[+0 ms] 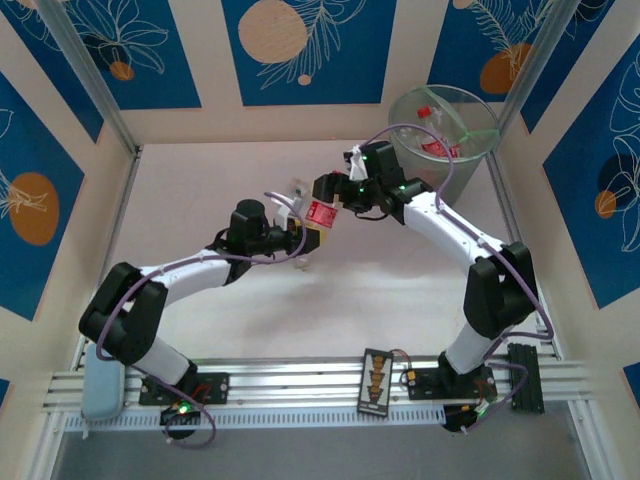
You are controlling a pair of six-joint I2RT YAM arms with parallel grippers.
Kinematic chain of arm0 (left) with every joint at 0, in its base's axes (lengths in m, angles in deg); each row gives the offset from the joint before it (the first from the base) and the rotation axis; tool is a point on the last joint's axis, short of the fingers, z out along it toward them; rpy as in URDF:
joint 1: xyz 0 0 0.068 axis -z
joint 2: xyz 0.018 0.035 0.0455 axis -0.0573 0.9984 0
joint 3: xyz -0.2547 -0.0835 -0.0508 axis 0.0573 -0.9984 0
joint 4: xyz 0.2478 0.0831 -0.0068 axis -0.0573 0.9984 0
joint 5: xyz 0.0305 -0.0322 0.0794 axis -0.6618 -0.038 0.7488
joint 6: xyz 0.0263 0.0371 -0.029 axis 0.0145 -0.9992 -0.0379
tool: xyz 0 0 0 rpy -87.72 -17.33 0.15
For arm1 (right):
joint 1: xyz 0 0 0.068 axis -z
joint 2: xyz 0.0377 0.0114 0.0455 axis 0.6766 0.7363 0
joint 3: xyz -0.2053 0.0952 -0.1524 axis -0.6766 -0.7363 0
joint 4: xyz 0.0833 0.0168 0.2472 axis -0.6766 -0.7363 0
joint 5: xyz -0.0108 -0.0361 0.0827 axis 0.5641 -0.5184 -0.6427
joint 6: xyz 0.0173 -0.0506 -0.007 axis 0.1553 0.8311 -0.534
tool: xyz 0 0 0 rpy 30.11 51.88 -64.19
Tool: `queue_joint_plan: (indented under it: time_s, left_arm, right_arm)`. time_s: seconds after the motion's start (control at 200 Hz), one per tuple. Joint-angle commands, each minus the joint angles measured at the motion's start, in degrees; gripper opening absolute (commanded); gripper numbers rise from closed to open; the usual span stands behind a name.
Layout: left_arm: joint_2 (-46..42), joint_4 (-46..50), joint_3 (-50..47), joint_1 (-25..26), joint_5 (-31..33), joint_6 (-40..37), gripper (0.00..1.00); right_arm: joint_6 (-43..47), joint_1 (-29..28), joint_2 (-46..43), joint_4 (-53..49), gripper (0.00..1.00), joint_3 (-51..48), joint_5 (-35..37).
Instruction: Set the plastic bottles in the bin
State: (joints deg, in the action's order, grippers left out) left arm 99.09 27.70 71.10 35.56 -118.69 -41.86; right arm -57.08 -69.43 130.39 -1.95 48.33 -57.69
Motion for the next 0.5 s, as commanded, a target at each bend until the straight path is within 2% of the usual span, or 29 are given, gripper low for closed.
queue_joint_plan:
  time_s: [0.0, 0.375, 0.445, 0.495]
  left_arm:
    - [-1.5, -1.03, 0.83, 0.56, 1.6, -1.69, 0.47]
    - [-1.61, -1.35, 1.08, 0.68, 2.7, -1.86, 0.59]
    - [-1.61, -1.46, 1.08, 0.67, 2.7, -1.78, 0.64]
    - [-1.61, -1.84, 1.04, 0.66, 2.55, -1.59, 0.73]
  right_arm:
    - [-1.07, -0.39, 0.15, 0.63, 0.74, 0.56, -1.57]
    - [-1.35, -1.05, -0.56, -0.01, 0.56, 0.39, -1.13]
    - [-1.03, -1.1, -0.69, -0.37, 0.56, 0.77, -0.89]
    - [-0.62, -1.07, -0.79, -0.77, 0.56, 1.1, -0.55]
